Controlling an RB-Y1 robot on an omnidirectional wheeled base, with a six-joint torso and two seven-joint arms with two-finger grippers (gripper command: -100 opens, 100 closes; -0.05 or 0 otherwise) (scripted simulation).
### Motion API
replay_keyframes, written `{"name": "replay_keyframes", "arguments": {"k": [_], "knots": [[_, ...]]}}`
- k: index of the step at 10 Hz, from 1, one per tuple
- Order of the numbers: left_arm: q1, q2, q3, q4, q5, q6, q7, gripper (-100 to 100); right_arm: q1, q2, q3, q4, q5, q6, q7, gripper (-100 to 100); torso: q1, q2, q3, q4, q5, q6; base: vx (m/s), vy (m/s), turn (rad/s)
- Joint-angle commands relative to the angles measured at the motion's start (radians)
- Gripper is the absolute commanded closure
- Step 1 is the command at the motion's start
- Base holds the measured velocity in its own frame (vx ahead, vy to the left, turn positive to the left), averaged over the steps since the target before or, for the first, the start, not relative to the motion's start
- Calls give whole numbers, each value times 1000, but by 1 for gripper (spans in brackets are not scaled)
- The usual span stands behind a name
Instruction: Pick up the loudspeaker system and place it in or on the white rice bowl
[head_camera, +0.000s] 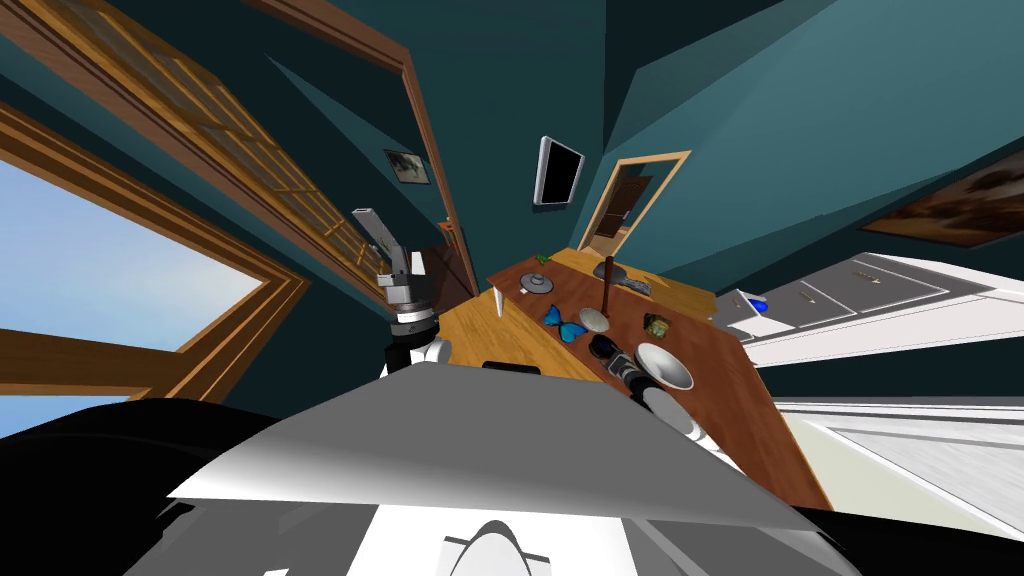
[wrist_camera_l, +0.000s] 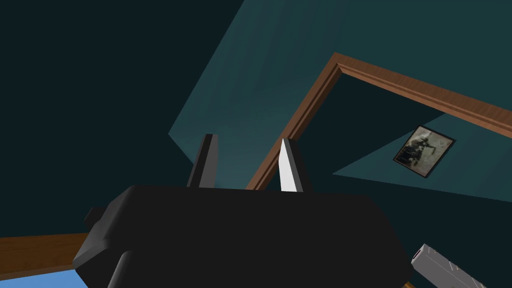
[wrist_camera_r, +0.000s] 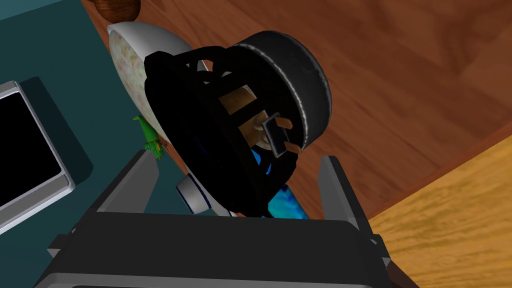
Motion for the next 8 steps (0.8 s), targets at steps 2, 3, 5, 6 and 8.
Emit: {"name": "replay_keyframes", "arguments": {"k": [2, 3, 5, 6, 8], "knots": [[0, 0, 0, 0, 0, 0, 0, 0, -51, 21, -22, 34, 85, -38, -68, -100, 0, 0, 0, 0, 0, 0, -60, 6, 13], [0, 0, 0, 0, 0, 0, 0, 0, -51, 21, -22, 34, 101, -38, -68, -100, 0, 0, 0, 0, 0, 0, -22, 9, -1], [0, 0, 0, 0, 0, 0, 0, 0, -97, 39, -40, 67, 171, -69, -124, -100, 1, -1, -1, 0, 0, 0, -46, 11, 15], [0, 0, 0, 0, 0, 0, 0, 0, -141, 57, -58, 99, 206, -101, -165, -100, 0, -1, -1, 0, 0, 0, -61, 14, 18], [0, 0, 0, 0, 0, 0, 0, 0, -143, 57, -58, 99, 255, -101, -180, -100, 1, 0, 0, 0, 0, 0, -42, 6, 3]]}}
